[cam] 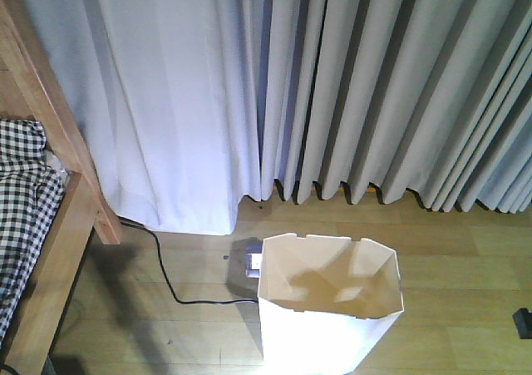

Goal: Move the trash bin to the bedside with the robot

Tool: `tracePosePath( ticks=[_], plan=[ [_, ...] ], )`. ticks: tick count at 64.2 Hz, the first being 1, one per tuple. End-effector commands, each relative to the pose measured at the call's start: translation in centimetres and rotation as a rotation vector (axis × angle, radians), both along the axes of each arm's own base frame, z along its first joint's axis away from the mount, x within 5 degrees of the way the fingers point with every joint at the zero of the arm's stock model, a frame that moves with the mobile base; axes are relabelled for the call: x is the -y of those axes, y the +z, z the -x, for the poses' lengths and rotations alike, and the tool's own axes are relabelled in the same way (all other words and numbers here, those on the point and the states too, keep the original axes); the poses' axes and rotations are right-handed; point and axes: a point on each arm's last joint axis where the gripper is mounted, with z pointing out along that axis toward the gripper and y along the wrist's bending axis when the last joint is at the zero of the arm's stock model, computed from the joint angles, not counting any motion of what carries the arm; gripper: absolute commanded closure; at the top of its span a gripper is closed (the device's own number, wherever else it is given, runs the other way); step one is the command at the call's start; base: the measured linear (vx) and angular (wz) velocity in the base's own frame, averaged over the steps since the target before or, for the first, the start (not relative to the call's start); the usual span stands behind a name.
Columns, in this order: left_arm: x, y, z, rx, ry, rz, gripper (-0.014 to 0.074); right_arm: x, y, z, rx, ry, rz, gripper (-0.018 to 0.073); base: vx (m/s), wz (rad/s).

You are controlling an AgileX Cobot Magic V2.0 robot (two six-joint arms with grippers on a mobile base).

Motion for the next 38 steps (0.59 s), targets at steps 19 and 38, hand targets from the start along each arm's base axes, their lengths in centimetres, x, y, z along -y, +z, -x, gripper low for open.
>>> tracePosePath(
  ticks=[19,38],
  plan=[
    [0.05,0.31,0.02,0.069,-0.009,0.023,0.0603,0.05,0.65,0.12,0.079,-0.007,-0.024,0.0568,0.0,0.0],
    [0.05,0.31,0.02,0.069,-0.009,0.023,0.0603,0.05,0.63,0.11,0.076,-0.008,-0.023,0.0568,0.0,0.0]
  ],
)
